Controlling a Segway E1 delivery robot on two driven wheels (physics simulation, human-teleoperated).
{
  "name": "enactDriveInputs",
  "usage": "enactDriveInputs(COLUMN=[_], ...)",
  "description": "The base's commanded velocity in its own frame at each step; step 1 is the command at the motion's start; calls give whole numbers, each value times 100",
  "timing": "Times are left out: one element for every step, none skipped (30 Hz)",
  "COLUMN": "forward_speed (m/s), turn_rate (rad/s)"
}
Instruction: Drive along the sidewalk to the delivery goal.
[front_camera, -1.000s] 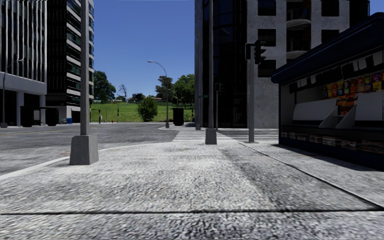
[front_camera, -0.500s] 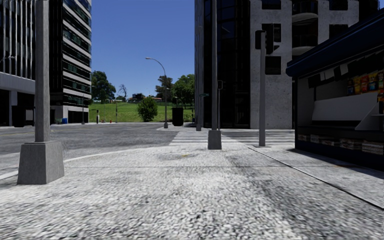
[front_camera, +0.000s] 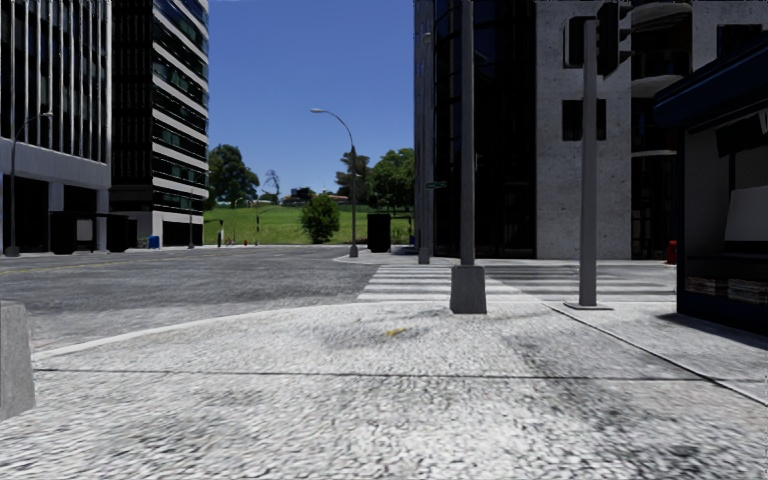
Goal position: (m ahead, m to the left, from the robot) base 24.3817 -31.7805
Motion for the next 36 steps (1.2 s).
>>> enactDriveInputs(forward_speed=[200,200,200,200,200,200,200,200,200,200,200,200,200,200,200,200,200,200,200,200,200,200,200,200,200,200,200,200,200,200,200,200,200,200,200,200], turn_rate=[14,0,0,0,0,0,0,0,0,0,0,0,0,0,0,0,0,0,0,0,0,0,0,0,0,0,0,0,0,0,0,0,0,0,0,0])
